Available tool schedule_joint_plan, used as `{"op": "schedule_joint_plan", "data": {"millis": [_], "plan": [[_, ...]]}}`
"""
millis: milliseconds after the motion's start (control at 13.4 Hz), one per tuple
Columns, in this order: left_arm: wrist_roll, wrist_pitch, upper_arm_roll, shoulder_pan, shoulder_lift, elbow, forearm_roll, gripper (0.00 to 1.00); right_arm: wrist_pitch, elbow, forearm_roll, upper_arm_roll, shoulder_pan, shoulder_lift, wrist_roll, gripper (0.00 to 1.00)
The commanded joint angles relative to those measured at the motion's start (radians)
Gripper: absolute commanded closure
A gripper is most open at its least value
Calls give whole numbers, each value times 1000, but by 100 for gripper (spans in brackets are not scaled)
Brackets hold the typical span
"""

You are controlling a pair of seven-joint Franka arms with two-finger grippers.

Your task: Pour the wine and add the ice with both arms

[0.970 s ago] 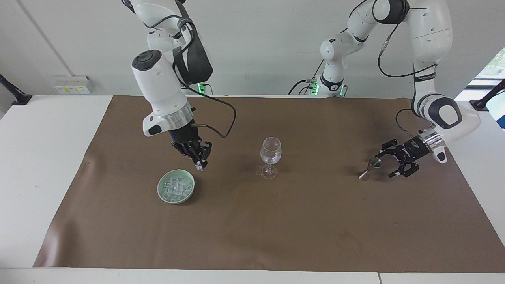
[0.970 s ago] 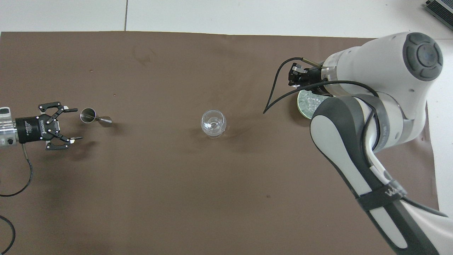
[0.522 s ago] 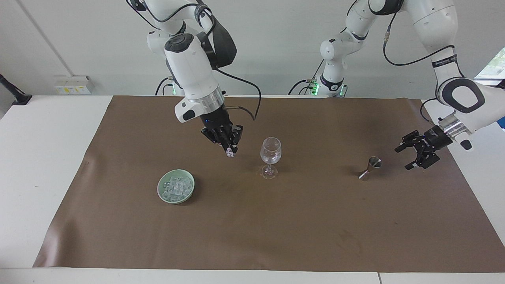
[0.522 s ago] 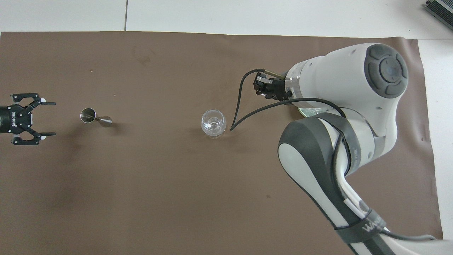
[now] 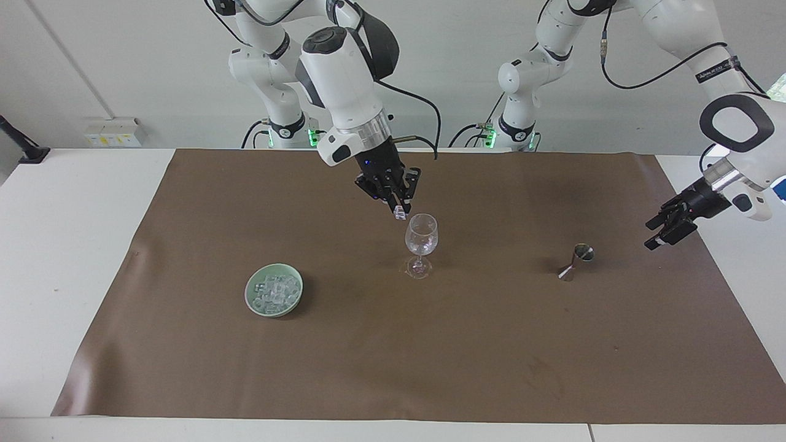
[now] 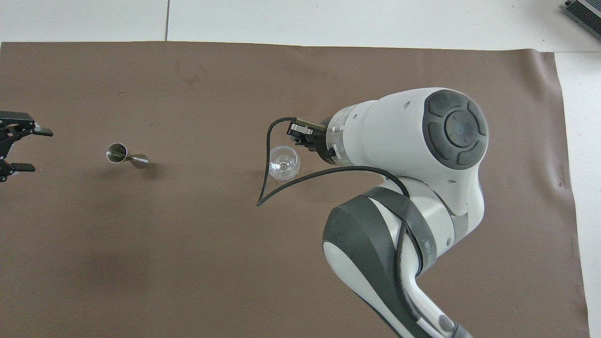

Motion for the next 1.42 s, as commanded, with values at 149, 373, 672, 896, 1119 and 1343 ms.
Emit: {"op": "schedule_joint_plan", "data": {"millis": [149,373,672,896,1119,1343], "plan": [[72,-100,8,-65,-51,106,125,0,66,1,12,6,15,4,43,100],[144,-117,5,-108,-71,133,176,0,112,1,15,6,36,11,59,100],[255,-136,13,-196,-104,153,244,0,155,-5,-8,5,67,46,93,100],[255,-163,16,-288,-141,153,291,0,142,-36,-6,5,64,37,93,100],[320,-196,16,-348,-173,151,325,0,132,-65,-6,5,50,24,83,100],[389,-263,15,-381,-201,150,386,0,128,-65,-6,5,49,37,78,100]]}}
